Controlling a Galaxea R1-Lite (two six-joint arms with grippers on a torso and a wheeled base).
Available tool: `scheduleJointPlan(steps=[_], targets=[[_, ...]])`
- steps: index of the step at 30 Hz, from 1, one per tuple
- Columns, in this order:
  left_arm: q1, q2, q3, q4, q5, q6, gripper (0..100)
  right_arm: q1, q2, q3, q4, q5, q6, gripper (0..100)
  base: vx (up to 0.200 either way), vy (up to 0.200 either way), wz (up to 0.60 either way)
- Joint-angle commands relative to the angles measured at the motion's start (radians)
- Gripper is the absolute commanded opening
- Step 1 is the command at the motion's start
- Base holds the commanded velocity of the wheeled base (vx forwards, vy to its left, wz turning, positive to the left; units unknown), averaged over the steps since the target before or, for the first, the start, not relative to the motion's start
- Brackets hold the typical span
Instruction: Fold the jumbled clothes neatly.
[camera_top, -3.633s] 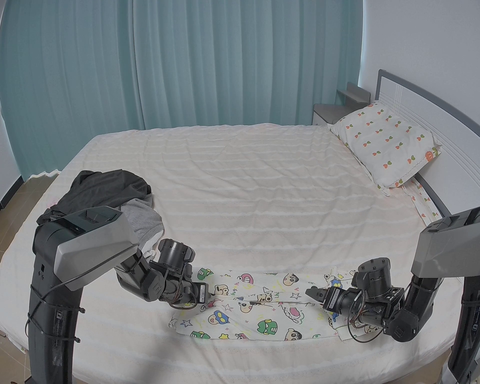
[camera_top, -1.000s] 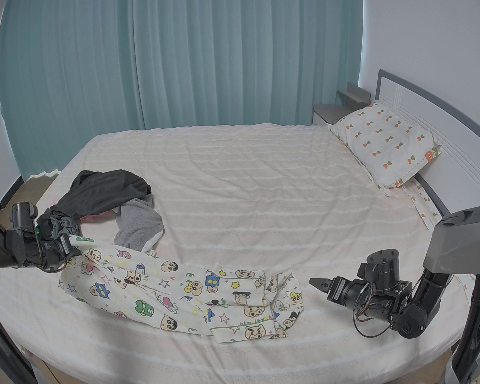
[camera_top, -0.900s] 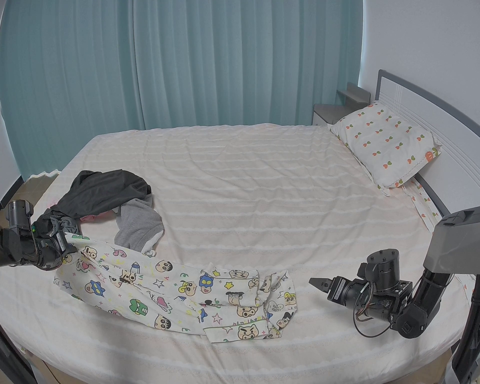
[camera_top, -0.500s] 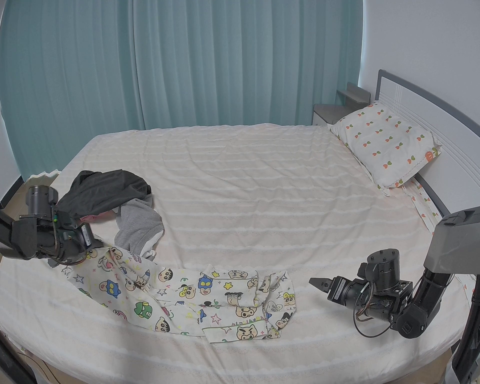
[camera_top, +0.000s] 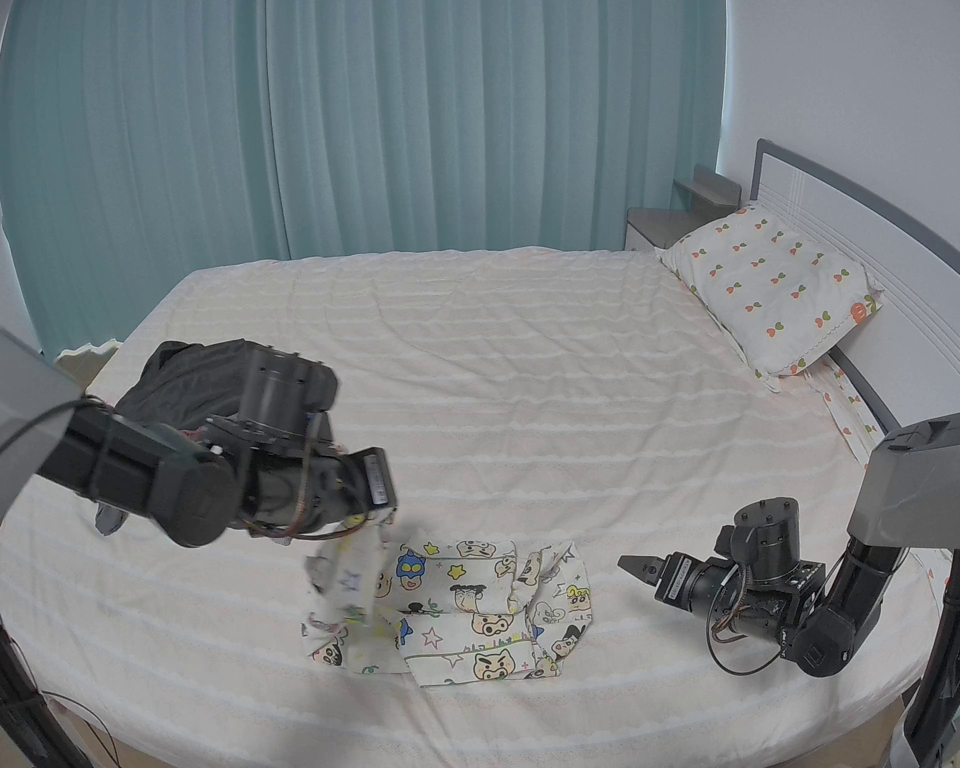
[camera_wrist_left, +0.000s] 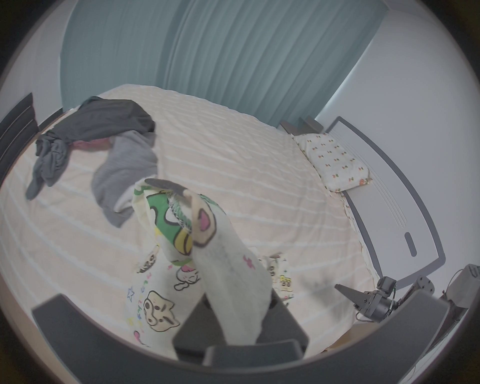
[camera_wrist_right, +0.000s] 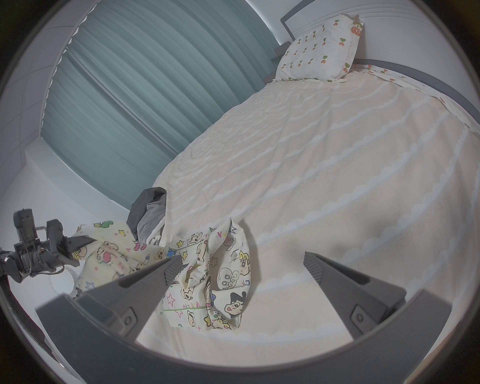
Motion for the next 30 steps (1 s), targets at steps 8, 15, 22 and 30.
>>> scheduleJointPlan(steps=[8, 15, 22, 30], targets=[[-0.155, 0.212, -0.137, -0.075, 0.046, -0.069, 0, -0.001, 0.002, -0.001, 0.000, -0.001, 0.000, 100, 0.000, 0.000, 0.00], [-0.155, 0.203, -0.096, -0.206, -0.053, -0.074, 0, -0.001, 0.003, -0.001, 0.000, -0.001, -0.001, 100, 0.000, 0.000, 0.00], [-0.147, 0.203, -0.083, -0.277, -0.156, -0.071, 0, -0.001, 0.005, -0.001, 0.000, -0.001, -0.001, 100, 0.000, 0.000, 0.00], [-0.129, 0.215, -0.092, -0.280, -0.264, -0.063, 0, -0.001, 0.008, -0.003, 0.000, -0.001, -0.001, 100, 0.000, 0.000, 0.00]])
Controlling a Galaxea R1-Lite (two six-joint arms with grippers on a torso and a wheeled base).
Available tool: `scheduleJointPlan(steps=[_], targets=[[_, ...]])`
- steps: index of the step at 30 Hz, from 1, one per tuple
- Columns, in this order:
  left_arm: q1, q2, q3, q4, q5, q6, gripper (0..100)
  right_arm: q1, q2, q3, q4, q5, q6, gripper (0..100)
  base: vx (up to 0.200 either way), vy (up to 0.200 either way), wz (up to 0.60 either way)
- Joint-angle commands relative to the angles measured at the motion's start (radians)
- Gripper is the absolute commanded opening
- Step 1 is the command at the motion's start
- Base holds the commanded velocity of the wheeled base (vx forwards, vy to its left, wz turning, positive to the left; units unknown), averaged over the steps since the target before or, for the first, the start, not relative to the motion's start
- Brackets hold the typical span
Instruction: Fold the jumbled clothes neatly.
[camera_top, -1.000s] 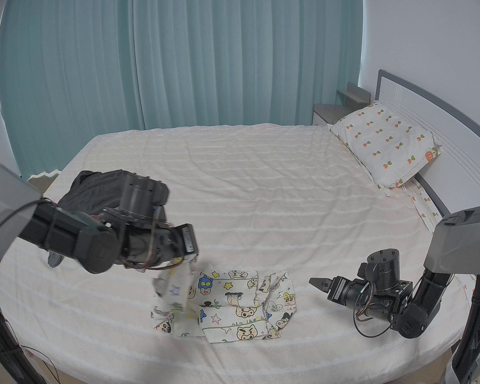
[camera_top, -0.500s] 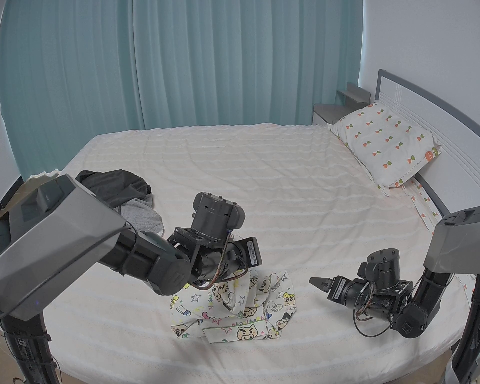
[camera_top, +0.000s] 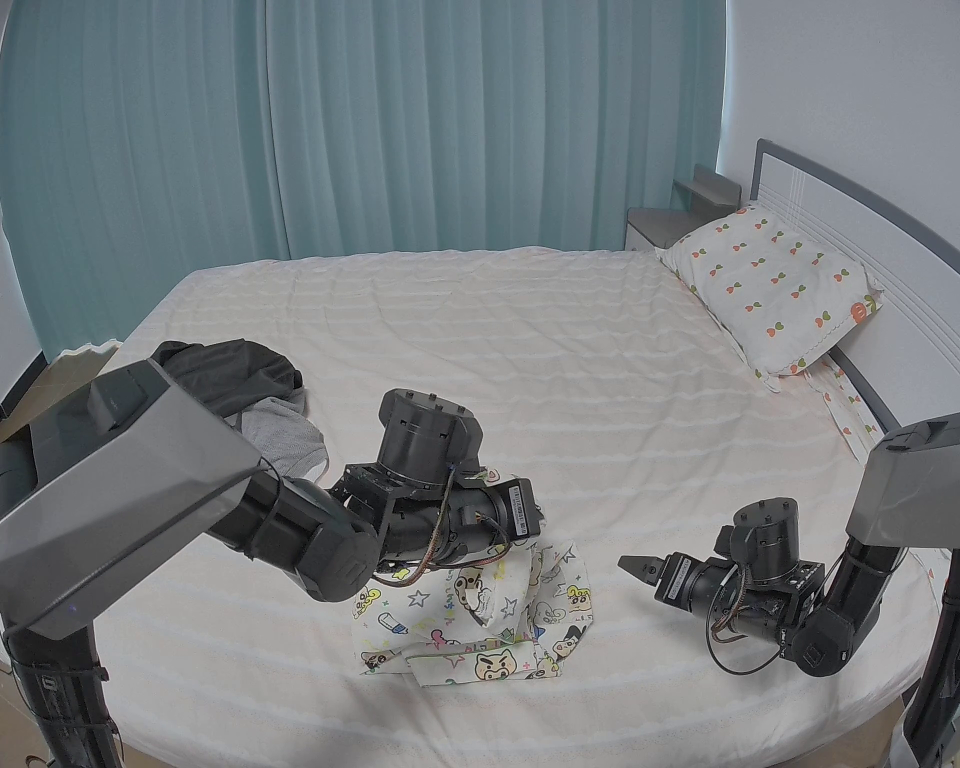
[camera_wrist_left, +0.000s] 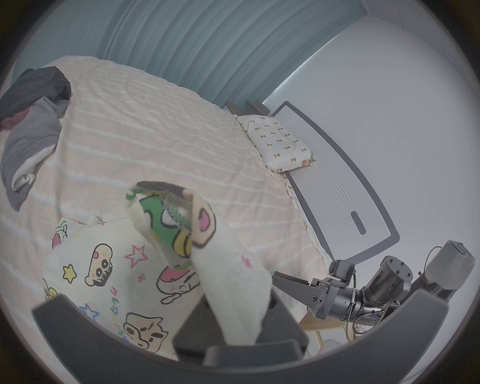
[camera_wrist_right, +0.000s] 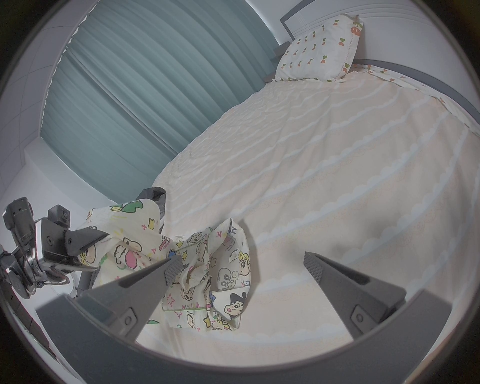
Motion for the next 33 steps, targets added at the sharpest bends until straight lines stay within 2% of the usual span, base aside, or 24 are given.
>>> scheduleJointPlan(steps=[1, 6, 7, 11, 19, 26, 31, 33], targets=[[0.008, 0.008, -0.005, -0.001, -0.013, 0.002, 0, 0.000, 0.002, 0.000, 0.000, 0.000, 0.000, 100, 0.000, 0.000, 0.00], [0.027, 0.050, -0.009, -0.057, -0.012, 0.004, 0, 0.000, 0.004, 0.000, 0.000, 0.000, 0.000, 100, 0.000, 0.000, 0.00], [0.028, 0.056, -0.011, -0.067, -0.009, 0.004, 100, 0.000, 0.004, 0.000, 0.000, 0.000, 0.000, 100, 0.000, 0.000, 0.00], [0.037, 0.099, -0.032, -0.112, 0.051, 0.004, 100, -0.003, 0.004, 0.000, 0.000, 0.000, 0.000, 100, 0.000, 0.000, 0.00], [0.040, 0.085, -0.026, -0.101, 0.062, -0.004, 100, -0.003, 0.004, 0.000, 0.000, 0.000, 0.000, 100, 0.000, 0.000, 0.00], [0.099, 0.028, -0.011, -0.064, 0.062, -0.002, 100, -0.001, 0.004, 0.001, 0.000, 0.000, 0.000, 100, 0.000, 0.000, 0.00], [0.148, -0.049, 0.081, -0.066, 0.060, -0.002, 100, -0.001, 0.004, 0.001, 0.000, 0.000, 0.000, 100, 0.000, 0.000, 0.00], [0.182, -0.128, 0.204, -0.077, 0.051, -0.005, 100, -0.001, 0.005, 0.001, 0.000, 0.002, 0.000, 100, 0.000, 0.000, 0.00]])
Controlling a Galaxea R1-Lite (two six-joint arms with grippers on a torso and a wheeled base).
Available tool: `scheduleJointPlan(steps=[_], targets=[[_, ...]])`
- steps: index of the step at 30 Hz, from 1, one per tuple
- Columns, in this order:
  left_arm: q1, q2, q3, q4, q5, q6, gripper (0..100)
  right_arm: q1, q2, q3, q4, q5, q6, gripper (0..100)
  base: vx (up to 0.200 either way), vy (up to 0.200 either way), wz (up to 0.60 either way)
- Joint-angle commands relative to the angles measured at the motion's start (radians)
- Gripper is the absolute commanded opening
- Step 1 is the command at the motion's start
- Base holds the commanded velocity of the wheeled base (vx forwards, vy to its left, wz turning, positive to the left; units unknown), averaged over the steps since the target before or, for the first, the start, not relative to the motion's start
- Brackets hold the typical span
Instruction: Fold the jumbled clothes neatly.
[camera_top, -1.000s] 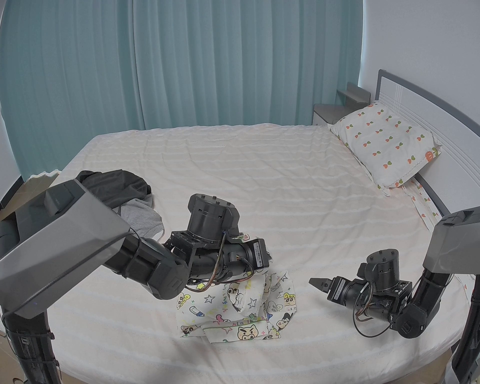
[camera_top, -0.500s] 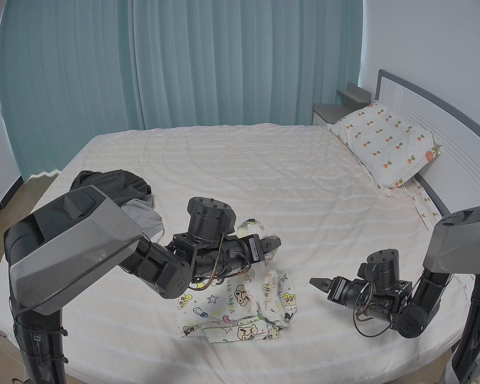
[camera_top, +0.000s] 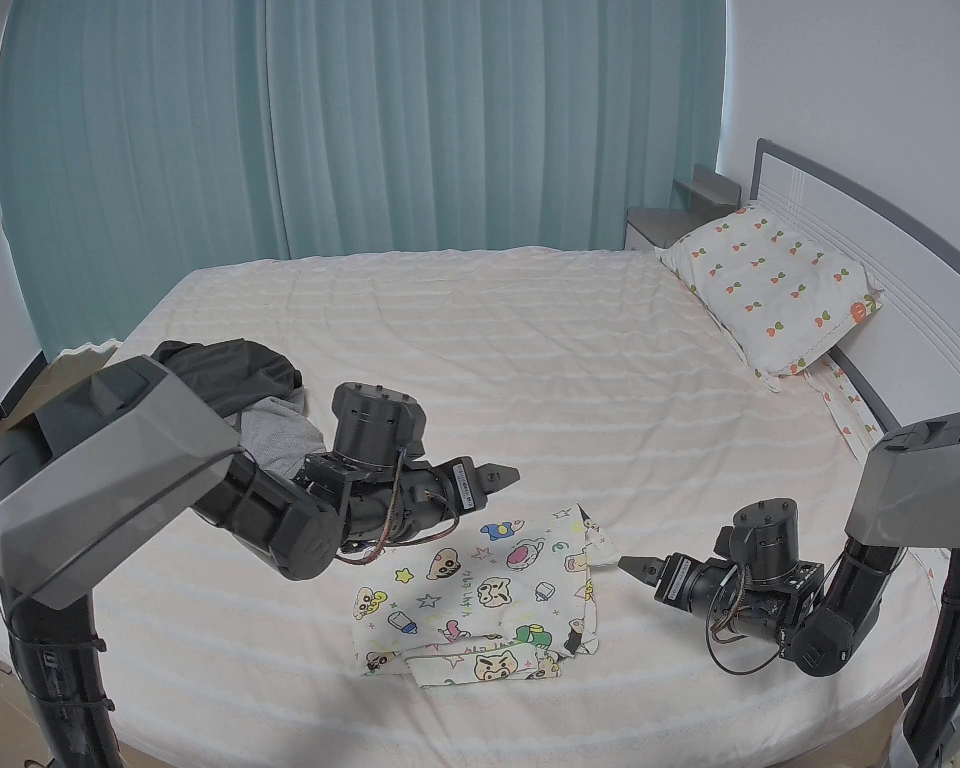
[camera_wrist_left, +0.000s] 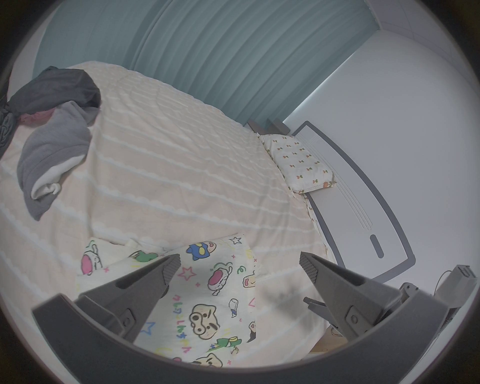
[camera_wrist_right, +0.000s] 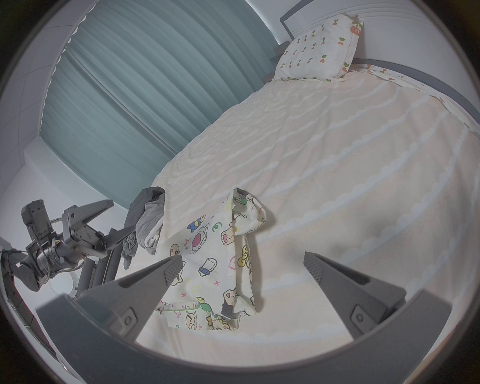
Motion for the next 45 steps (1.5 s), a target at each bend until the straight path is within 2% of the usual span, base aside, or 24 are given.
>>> scheduleJointPlan(steps=[1, 4, 6, 7, 8, 11, 12, 14, 17, 22, 26, 28, 29, 33, 45], targets=[[0.067, -0.150, 0.181, -0.017, -0.011, -0.003, 100, 0.000, 0.005, 0.000, 0.000, 0.001, 0.000, 100, 0.000, 0.000, 0.00], [0.095, -0.213, 0.310, -0.064, -0.020, -0.005, 100, 0.003, 0.009, 0.000, 0.000, 0.001, 0.000, 100, 0.000, 0.000, 0.00], [0.098, -0.225, 0.339, -0.078, -0.020, -0.005, 100, 0.003, 0.011, 0.000, 0.000, 0.001, 0.000, 100, 0.000, 0.000, 0.00], [0.101, -0.273, 0.455, -0.152, -0.020, -0.022, 100, 0.003, 0.017, 0.000, 0.000, 0.001, 0.000, 100, 0.000, 0.000, 0.00], [0.101, -0.278, 0.468, -0.161, -0.020, -0.026, 100, 0.003, 0.019, 0.000, 0.000, 0.001, 0.000, 100, 0.000, 0.000, 0.00], [0.093, -0.317, 0.561, -0.235, -0.014, -0.118, 100, 0.006, 0.026, -0.002, 0.000, 0.001, -0.001, 100, 0.000, 0.000, 0.00], [0.093, -0.319, 0.564, -0.236, -0.013, -0.123, 100, 0.006, 0.026, -0.002, 0.000, 0.001, -0.001, 100, 0.000, 0.000, 0.00], [0.092, -0.327, 0.586, -0.256, -0.019, -0.235, 100, 0.008, 0.028, -0.002, 0.000, 0.001, 0.000, 100, 0.000, 0.000, 0.00], [0.095, -0.317, 0.587, -0.256, -0.026, -0.279, 100, 0.008, 0.032, -0.002, 0.000, 0.001, 0.000, 100, 0.000, 0.000, 0.00], [0.096, -0.308, 0.595, -0.261, -0.031, -0.287, 100, 0.008, 0.043, -0.002, 0.000, 0.001, -0.001, 100, 0.000, 0.000, 0.00], [0.109, -0.313, 0.644, -0.320, -0.082, -0.336, 100, 0.010, 0.062, -0.005, -0.002, 0.001, -0.005, 100, 0.000, 0.000, 0.00], [0.109, -0.313, 0.644, -0.320, -0.082, -0.336, 100, 0.010, 0.062, -0.005, -0.002, 0.001, -0.005, 100, 0.000, 0.000, 0.00], [0.115, -0.299, 0.685, -0.394, -0.103, -0.347, 100, 0.010, 0.060, -0.006, -0.002, 0.001, -0.001, 100, -0.200, 0.000, 0.00], [0.115, -0.281, 0.713, -0.466, -0.105, -0.345, 100, 0.013, 0.062, -0.005, -0.002, 0.001, -0.003, 100, -0.100, 0.000, 0.00], [0.118, -0.258, 0.725, -0.488, -0.105, -0.345, 100, 0.014, 0.071, -0.015, -0.002, 0.001, -0.001, 100, 0.000, 0.000, 0.00]])
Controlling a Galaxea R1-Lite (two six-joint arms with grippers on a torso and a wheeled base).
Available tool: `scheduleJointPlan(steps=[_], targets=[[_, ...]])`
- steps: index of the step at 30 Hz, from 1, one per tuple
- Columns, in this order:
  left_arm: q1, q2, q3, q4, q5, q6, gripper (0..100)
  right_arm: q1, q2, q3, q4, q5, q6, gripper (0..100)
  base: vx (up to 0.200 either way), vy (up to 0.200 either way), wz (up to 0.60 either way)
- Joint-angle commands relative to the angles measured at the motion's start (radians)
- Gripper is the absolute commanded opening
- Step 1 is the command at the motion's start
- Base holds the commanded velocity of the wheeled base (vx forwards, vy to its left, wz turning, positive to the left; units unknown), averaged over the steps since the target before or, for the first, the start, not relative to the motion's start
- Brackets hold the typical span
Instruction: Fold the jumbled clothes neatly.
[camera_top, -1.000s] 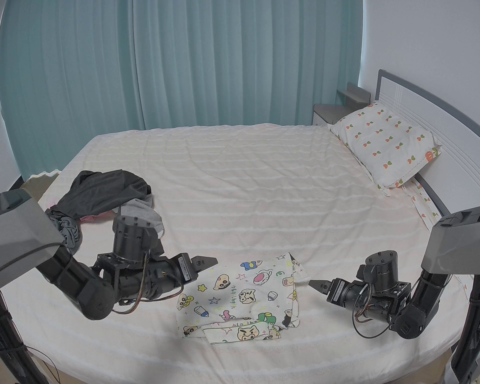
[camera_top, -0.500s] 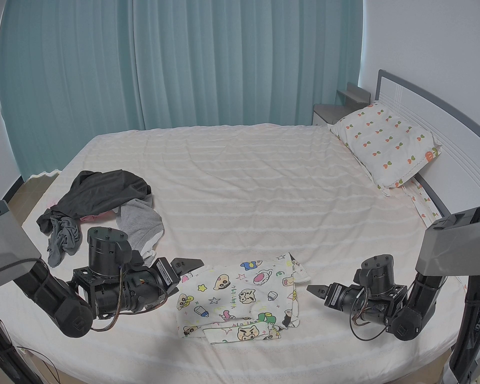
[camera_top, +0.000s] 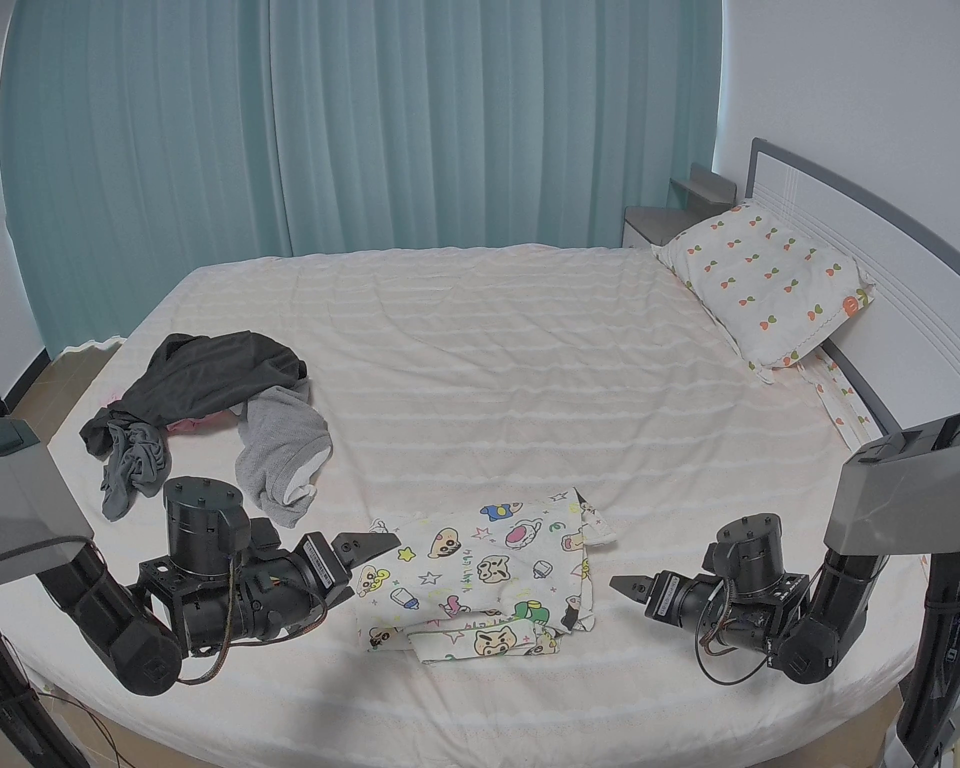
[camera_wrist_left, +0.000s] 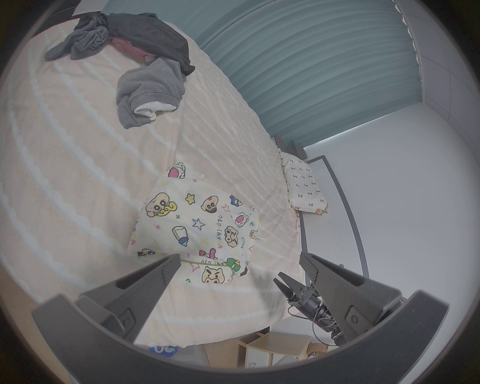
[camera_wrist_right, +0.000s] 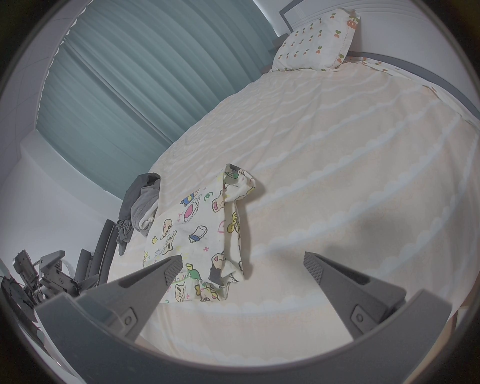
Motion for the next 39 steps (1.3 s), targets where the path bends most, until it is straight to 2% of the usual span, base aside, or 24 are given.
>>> scheduleJointPlan(steps=[1, 7, 9, 10, 12, 21, 24, 31, 39], targets=[[0.004, 0.018, -0.003, -0.015, -0.001, -0.003, 100, 0.001, 0.004, -0.007, 0.000, 0.002, 0.002, 100, 0.000, 0.000, 0.00], [0.016, 0.041, 0.003, -0.066, -0.018, -0.030, 100, -0.009, 0.015, -0.054, -0.017, 0.009, 0.003, 100, 0.000, 0.000, 0.00], [0.016, 0.041, 0.003, -0.066, -0.018, -0.030, 100, -0.009, 0.015, -0.054, -0.017, 0.009, 0.003, 100, 0.000, 0.200, 0.00], [0.039, 0.041, 0.004, -0.087, -0.061, -0.055, 100, -0.009, 0.031, -0.094, -0.014, 0.009, -0.002, 100, 0.000, 0.200, 0.00], [0.057, 0.044, 0.006, -0.089, -0.072, -0.059, 100, -0.009, 0.047, -0.116, -0.014, 0.009, -0.005, 100, 0.000, 0.200, 0.00], [0.062, 0.075, 0.006, -0.095, -0.074, -0.059, 100, -0.006, 0.104, -0.148, -0.017, 0.014, -0.006, 100, 0.000, 0.200, 0.00], [0.062, 0.078, 0.006, -0.094, -0.074, -0.059, 100, -0.009, 0.104, -0.148, -0.019, 0.031, -0.006, 100, 0.000, 0.067, 0.00], [0.059, 0.109, 0.004, -0.095, -0.074, -0.059, 100, -0.055, 0.126, -0.153, -0.051, 0.118, -0.017, 100, 0.000, 0.000, 0.00], [0.053, 0.101, 0.026, -0.112, -0.074, -0.056, 100, -0.076, 0.161, -0.142, -0.053, 0.138, -0.055, 100, 0.000, 0.000, 0.00]])
